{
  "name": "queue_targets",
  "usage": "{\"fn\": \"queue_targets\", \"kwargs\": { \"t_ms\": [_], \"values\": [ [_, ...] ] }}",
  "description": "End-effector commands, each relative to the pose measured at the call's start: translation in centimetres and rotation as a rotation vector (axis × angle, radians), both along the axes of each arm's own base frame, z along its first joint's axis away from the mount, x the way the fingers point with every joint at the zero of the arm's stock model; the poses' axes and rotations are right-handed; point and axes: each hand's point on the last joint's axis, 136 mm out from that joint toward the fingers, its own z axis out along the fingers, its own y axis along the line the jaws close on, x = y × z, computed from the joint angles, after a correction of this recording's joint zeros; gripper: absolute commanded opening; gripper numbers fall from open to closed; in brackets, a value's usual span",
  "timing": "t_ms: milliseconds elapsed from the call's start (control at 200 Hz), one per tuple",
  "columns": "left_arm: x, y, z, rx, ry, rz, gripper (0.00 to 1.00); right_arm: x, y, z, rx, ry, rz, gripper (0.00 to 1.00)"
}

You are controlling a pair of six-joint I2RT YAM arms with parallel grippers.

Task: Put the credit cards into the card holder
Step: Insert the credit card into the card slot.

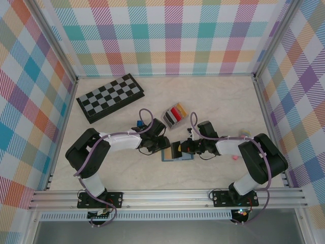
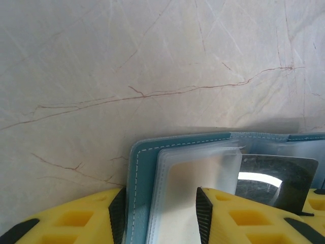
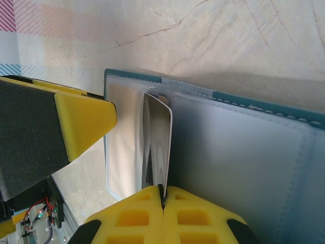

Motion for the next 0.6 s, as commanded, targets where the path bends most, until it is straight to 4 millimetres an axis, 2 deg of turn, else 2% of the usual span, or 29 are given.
{"fn": "queue_targets", "kwargs": {
  "t_ms": [0,155,345,435,595],
  "values": [
    [-1.3,0.3,-1.2,0.013,0.035,-0.009,0.43,0.2,-0.6,-0.8,-0.052,0.010,-0.004,0.03],
    [-1.3,0.7,-1.0,0.021,0.025,0.003,0.43,-0.7,-0.2,-0.1,-0.012,0.042,0.021,0.03],
    [-1.3,0.3,-1.0,-0.001,0.031,0.009,0.42,-1.9,-0.3,-0.6,-0.006,0.091,0.012,0.03],
    [-1.3,0.4,-1.0,0.001,0.032,0.015,0.40,-1.7,-1.1,-1.4,-0.063,0.126,-0.043,0.04],
    [-1.5,0.3,-1.2,-0.012,0.039,0.022,0.39,-0.5,0.4,-0.6,0.025,0.127,-0.086,0.05]
  ]
}}
